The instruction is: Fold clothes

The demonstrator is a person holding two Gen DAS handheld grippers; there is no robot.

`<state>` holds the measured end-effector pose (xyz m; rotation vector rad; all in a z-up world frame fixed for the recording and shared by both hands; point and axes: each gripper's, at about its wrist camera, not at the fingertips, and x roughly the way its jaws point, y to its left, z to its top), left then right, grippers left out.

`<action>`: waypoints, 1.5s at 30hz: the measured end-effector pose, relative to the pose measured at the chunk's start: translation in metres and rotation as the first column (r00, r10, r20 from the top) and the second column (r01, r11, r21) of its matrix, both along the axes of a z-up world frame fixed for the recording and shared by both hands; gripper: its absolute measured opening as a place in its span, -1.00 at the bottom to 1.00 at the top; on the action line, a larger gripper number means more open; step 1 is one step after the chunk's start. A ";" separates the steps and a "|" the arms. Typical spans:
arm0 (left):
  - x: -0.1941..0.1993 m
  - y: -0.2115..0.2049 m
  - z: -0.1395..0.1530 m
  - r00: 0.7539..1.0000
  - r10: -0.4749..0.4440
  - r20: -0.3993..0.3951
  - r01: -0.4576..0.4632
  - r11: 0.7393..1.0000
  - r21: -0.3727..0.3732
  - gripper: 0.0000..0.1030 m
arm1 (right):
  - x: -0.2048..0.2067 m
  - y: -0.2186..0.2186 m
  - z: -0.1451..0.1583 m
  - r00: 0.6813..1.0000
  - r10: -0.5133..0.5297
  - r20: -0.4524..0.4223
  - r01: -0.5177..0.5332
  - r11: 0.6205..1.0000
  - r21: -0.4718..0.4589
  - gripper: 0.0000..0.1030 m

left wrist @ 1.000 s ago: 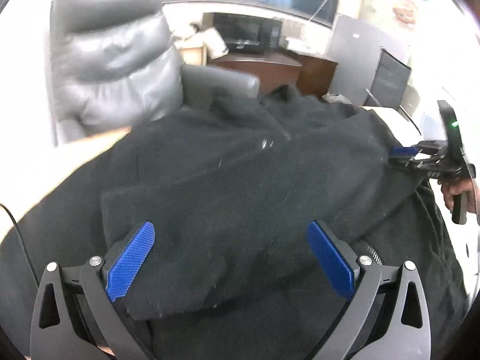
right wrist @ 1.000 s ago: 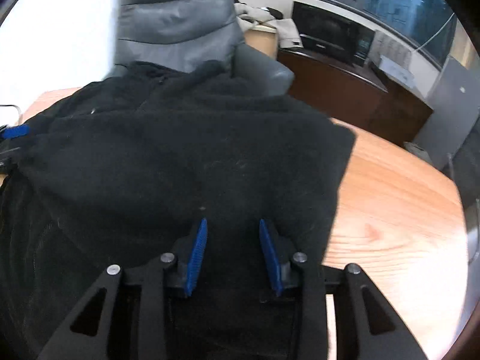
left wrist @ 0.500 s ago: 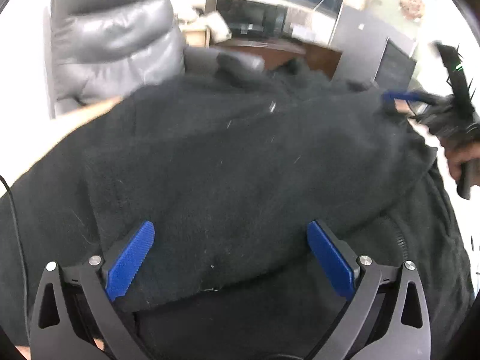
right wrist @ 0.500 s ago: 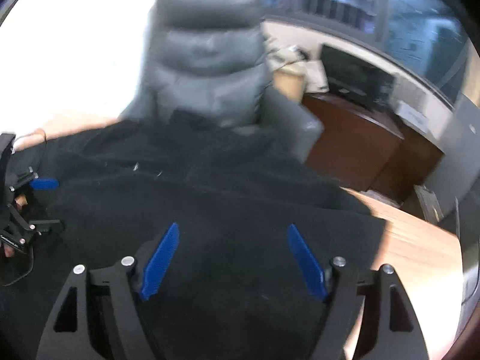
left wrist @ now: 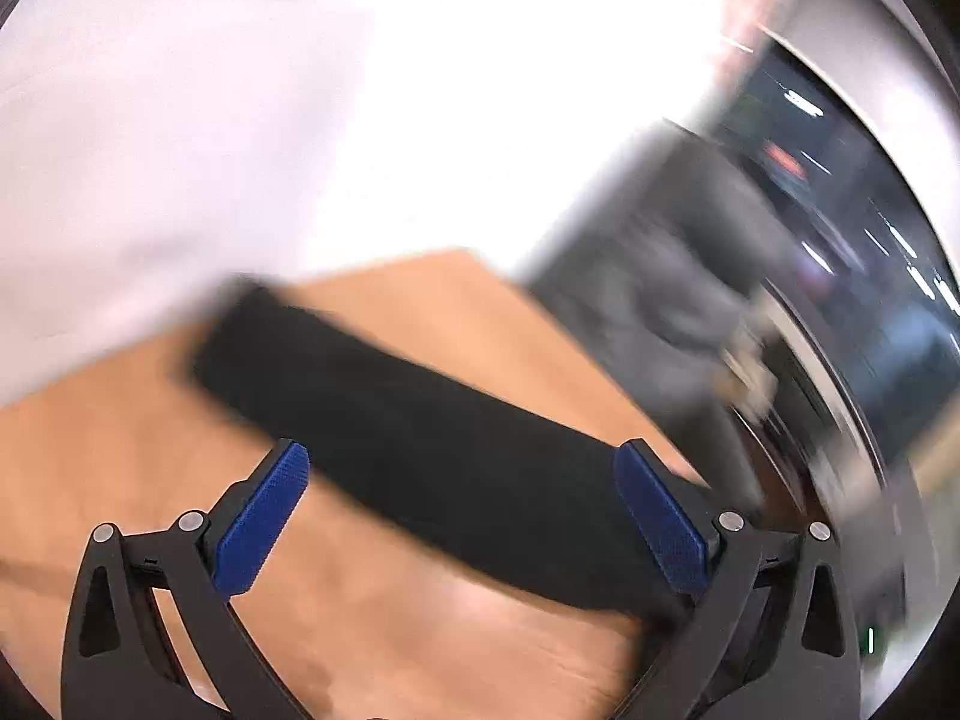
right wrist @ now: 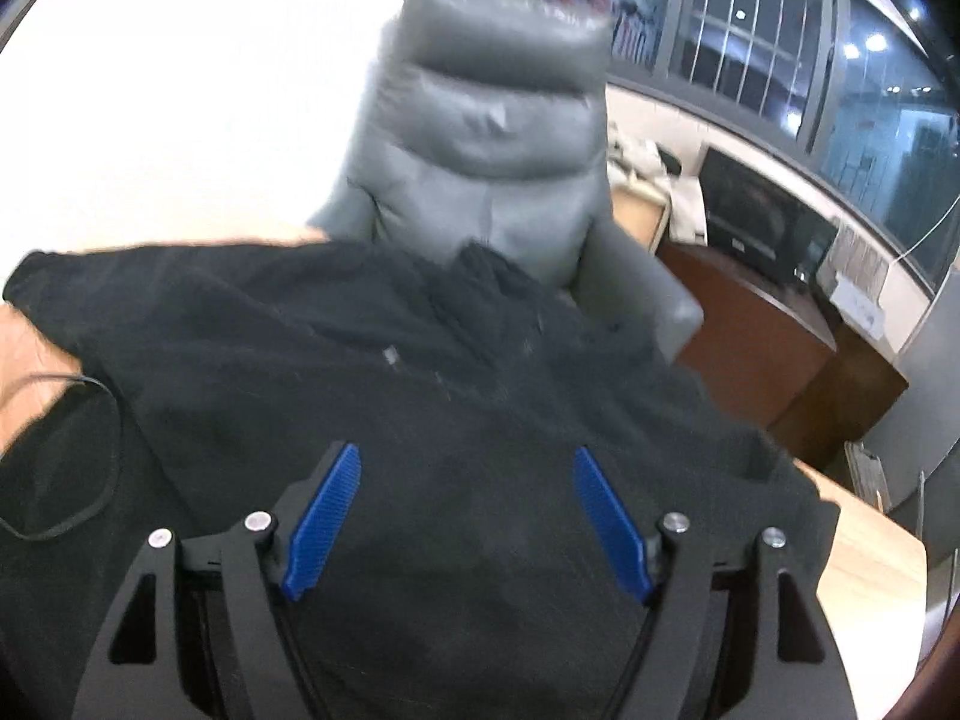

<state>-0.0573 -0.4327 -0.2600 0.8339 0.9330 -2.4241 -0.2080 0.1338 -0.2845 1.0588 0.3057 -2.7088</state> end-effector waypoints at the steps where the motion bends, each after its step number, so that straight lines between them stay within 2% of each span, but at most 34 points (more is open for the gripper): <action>1: 0.008 -0.021 -0.007 0.998 0.051 0.026 -0.051 0.998 0.034 1.00 | -0.004 -0.004 0.005 1.000 0.003 -0.010 -0.003 1.000 -0.007 0.52; 3: 0.009 -0.047 -0.029 0.993 0.093 0.076 -0.101 0.989 0.112 1.00 | -0.012 -0.014 0.012 1.000 0.010 -0.024 -0.010 1.000 -0.017 0.52; 9: -0.019 -0.065 -0.084 0.989 0.085 0.120 -0.108 0.974 0.198 1.00 | -0.025 -0.055 0.014 0.997 0.067 -0.024 -0.067 0.998 -0.005 0.52; 15: -0.065 -0.057 -0.103 0.971 0.091 0.221 -0.108 0.992 0.065 1.00 | -0.022 -0.093 0.015 0.989 0.144 -0.031 -0.144 0.990 0.016 0.52; 19: -0.092 -0.054 -0.111 0.946 0.107 0.307 -0.104 0.994 -0.027 0.99 | -0.019 -0.099 0.012 0.989 0.147 -0.020 -0.147 0.989 -0.006 0.52; 23: -0.104 -0.050 -0.112 0.944 0.132 0.302 -0.115 0.991 -0.076 0.98 | -0.014 -0.101 0.010 0.989 0.146 -0.006 -0.146 0.989 -0.012 0.52; 25: -0.104 -0.053 -0.109 0.951 0.141 0.276 -0.125 0.989 -0.075 0.79 | -0.011 -0.101 0.008 0.990 0.141 0.001 -0.141 0.990 -0.014 0.52; 26: -0.103 -0.054 -0.107 0.955 0.148 0.257 -0.136 0.989 -0.064 0.40 | -0.009 -0.100 0.008 0.990 0.138 0.004 -0.138 0.990 -0.016 0.52; 27: -0.101 -0.056 -0.107 0.960 0.150 0.238 -0.145 0.989 -0.039 -0.26 | -0.007 -0.098 0.008 0.991 0.134 0.006 -0.134 0.991 -0.020 0.52; 28: -0.098 -0.059 -0.108 0.965 0.146 0.219 -0.150 0.989 0.004 -0.59 | -0.006 -0.096 0.008 0.992 0.129 0.008 -0.129 0.991 -0.023 0.52; 29: -0.097 -0.061 -0.109 0.969 0.141 0.203 -0.152 0.988 0.038 -0.77 | -0.005 -0.095 0.008 0.993 0.122 0.009 -0.121 0.992 -0.025 0.52; 30: -0.096 -0.060 -0.107 0.971 0.135 0.196 -0.147 0.988 0.046 -0.80 | -0.003 -0.093 0.008 0.993 0.114 0.009 -0.114 0.993 -0.027 0.52; 32: -0.097 -0.048 -0.095 0.979 0.113 0.169 -0.116 0.993 0.009 -0.84 | -0.001 -0.089 0.007 0.995 0.097 0.011 -0.096 0.995 -0.035 0.52; 35: -0.097 -0.026 -0.065 0.995 0.070 0.070 -0.070 0.998 -0.007 -0.85 | 0.008 -0.079 0.010 0.997 0.079 0.005 -0.078 0.996 -0.044 0.52; 38: -0.099 0.000 -0.031 0.999 0.034 -0.021 -0.034 0.999 -0.026 -0.86 | 0.018 -0.068 0.014 0.998 0.064 -0.005 -0.065 0.996 -0.055 0.52; 42: -0.117 0.065 0.019 0.991 -0.086 -0.099 0.081 0.995 -0.062 -0.87 | 0.034 -0.048 0.024 0.999 0.028 -0.024 -0.030 0.996 -0.085 0.52; 45: -0.132 0.117 0.057 0.971 -0.186 -0.150 0.173 0.980 -0.094 -0.87 | 0.050 -0.027 0.036 0.999 -0.010 -0.046 0.004 0.994 -0.110 0.52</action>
